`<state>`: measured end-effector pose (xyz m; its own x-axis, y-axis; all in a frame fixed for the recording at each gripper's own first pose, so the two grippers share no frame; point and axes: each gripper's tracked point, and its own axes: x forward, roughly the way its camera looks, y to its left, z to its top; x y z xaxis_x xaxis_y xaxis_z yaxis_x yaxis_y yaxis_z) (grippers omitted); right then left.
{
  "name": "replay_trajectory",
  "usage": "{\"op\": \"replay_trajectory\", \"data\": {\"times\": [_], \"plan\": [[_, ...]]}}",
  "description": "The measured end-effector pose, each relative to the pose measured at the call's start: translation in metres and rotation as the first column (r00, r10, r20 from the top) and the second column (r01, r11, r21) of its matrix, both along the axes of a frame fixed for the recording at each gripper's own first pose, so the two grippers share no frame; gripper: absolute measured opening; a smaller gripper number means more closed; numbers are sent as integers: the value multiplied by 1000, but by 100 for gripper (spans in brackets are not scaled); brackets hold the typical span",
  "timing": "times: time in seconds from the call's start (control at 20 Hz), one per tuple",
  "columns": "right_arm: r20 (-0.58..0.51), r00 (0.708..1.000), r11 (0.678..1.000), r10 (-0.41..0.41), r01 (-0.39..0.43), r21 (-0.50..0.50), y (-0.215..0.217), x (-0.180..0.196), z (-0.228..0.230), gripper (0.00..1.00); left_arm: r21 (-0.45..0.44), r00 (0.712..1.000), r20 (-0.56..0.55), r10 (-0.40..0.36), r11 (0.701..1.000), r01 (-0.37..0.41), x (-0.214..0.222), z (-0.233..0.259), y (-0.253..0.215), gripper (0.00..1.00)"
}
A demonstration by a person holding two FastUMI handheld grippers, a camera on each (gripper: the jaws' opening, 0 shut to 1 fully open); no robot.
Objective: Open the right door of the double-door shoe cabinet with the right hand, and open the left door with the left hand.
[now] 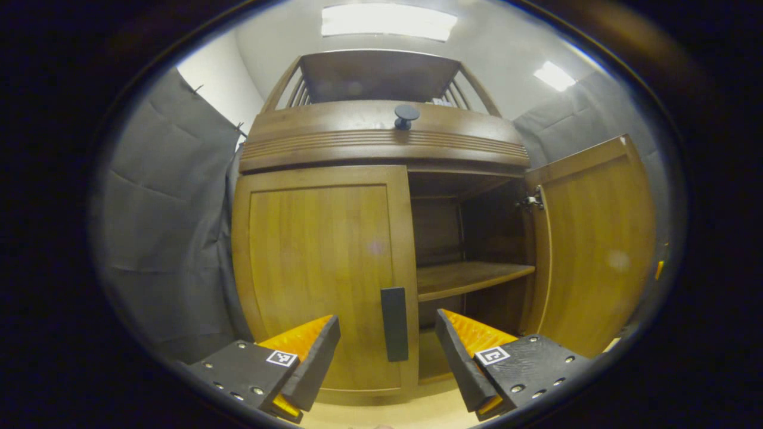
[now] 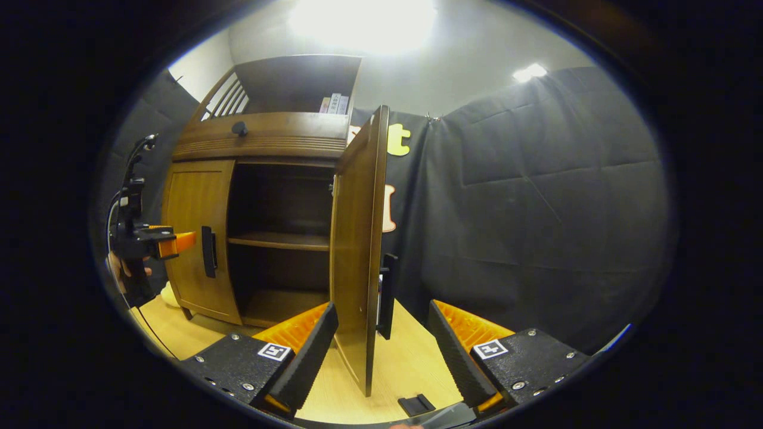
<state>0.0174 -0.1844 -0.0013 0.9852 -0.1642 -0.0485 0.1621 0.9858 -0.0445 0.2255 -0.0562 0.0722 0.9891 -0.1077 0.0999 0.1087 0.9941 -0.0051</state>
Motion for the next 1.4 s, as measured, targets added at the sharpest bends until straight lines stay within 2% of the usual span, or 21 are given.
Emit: {"op": "replay_trajectory", "data": {"times": [0.05, 0.1, 0.15, 0.2, 0.35, 0.4, 0.55, 0.8, 0.85, 1.0, 1.05, 1.1, 1.3, 1.4], "plan": [[-7, 1000, 1000, 2, -2, 9, -1, 1, -4, 94, -1, 1000, -4, -1, 1000, 1, 11, -4, 0, 98], [-15, 1000, 1000, 5, -5, 21, 0, 1, -7, 95, 1, 1000, -7, 4, 1000, -4, 21, -6, 0, 98], [-20, 1000, 999, 7, -6, 31, 2, 2, -10, 95, 3, 1000, -16, 10, 1000, -10, 31, -10, -1, 92], [-24, 1000, 999, 9, -8, 38, 2, 3, -12, 95, 4, 1000, -27, 12, 1000, -12, 40, -15, -2, 95], [-31, 999, 999, 7, -6, 39, 2, 8, -17, 94, 13, 998, -47, 40, 999, -40, 62, -25, 0, 86], [-38, 999, 999, 10, -9, 42, 2, 8, -19, 94, 12, 997, -52, 49, 999, -48, 68, -29, 0, 92], [-51, 999, 999, 13, -11, 51, 0, 11, -26, 95, 2, 992, -116, 44, 999, -44, 84, -50, -4, 92], [-50, 999, 998, 21, -18, 63, 2, 15, -29, 95, -10, 985, -162, 57, 998, -60, 103, -57, -5, 39], [-49, 998, 998, 26, -22, 64, 3, 15, -29, 95, -31, 987, -158, 16, 999, -21, 105, -60, -14, 53], [-55, 998, 997, 39, -35, 71, 7, 19, -34, 95, -37, 987, -160, 14, 999, -20, 102, -58, -14, 27], [-56, 998, 996, 43, -39, 75, 10, 18, -34, 94, -44, 986, -166, 6, 999, -14, 99, -59, -13, 28], [-54, 997, 996, 49, -44, 77, 13, 20, -34, 95, -52, 986, -167, -2, 999, -7, 95, -58, -15, 18], [-44, 996, 995, 71, -68, 69, 25, 15, -27, 95, -55, 986, -166, -16, 998, 7, 80, -54, -13, 27], [-38, 996, 994, 83, -81, 68, 31, 13, -27, 95, -55, 985, -168, -27, 998, 18, 68, -52, -13, 27]]}}
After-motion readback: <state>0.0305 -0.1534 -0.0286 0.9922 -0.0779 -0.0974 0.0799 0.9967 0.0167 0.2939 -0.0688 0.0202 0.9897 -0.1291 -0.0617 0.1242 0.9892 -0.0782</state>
